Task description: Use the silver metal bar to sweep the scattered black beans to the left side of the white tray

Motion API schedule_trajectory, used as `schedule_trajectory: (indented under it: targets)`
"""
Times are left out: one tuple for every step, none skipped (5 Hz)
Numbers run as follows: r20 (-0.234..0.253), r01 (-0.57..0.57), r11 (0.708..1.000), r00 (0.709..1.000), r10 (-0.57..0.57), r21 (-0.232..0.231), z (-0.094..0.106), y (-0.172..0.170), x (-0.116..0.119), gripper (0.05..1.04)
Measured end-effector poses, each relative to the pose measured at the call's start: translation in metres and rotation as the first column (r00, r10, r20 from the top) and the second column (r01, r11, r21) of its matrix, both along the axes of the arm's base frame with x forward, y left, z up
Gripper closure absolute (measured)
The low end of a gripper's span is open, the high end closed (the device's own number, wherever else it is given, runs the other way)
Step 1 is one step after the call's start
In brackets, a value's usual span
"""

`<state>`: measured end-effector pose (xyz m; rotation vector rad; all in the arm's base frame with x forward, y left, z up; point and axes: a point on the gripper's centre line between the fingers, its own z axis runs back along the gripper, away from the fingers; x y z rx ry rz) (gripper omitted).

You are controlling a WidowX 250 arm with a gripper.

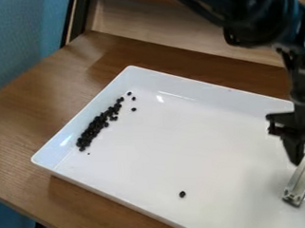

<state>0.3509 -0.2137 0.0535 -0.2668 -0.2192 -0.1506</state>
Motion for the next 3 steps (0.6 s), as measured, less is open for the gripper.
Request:
schedule_trajectory:
  targets:
    - [-0.02, -0.038, 0.997, 0.999, 0.039, 0.06, 0.001, 0.001, 0.001, 0.142]
    - [-0.03, -0.043, 0.995, 0.998, 0.046, 0.088, 0.003, 0.001, -0.001, 0.079]
    - [0.0, -0.032, 0.994, 0.999, 0.033, 0.109, 0.049, -0.009, -0.008, 0.083]
